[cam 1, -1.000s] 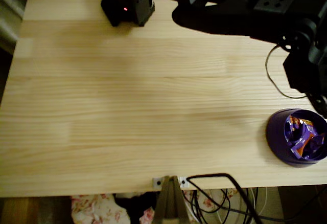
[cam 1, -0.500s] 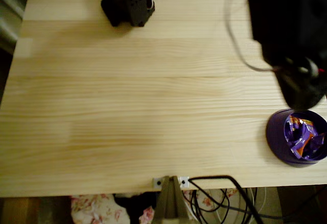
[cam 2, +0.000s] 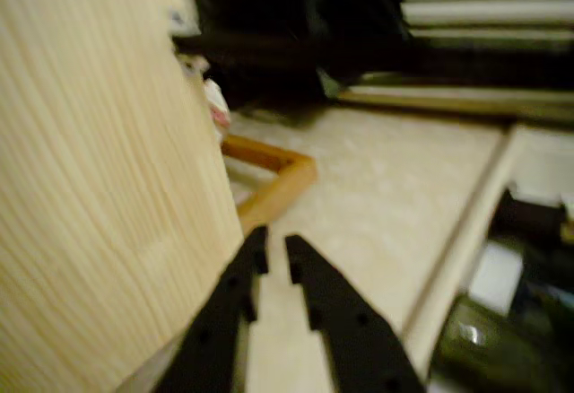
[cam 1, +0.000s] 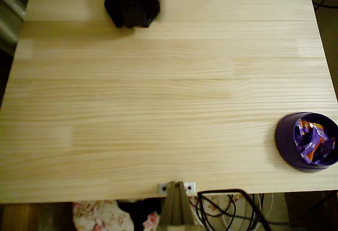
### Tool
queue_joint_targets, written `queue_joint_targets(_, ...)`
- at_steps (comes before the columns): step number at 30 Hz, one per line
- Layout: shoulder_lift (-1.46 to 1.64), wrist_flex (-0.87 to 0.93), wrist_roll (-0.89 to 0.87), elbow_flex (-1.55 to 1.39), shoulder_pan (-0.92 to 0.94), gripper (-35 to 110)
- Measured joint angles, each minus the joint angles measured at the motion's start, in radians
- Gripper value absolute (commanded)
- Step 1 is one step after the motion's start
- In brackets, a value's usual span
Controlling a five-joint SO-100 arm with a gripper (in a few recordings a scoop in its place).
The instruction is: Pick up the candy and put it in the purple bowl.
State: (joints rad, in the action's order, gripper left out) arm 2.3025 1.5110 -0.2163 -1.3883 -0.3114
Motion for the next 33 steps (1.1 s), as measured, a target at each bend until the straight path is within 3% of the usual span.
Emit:
queue_joint_targets(9,0.515,-0.311,0.138,-0.897,0.183,0)
queue_joint_targets(20,0.927,-0.614,0.255,-1.565,0.222,0)
queue_joint_targets(33,1.028,-0.652,0.279,-1.701,0.23,0)
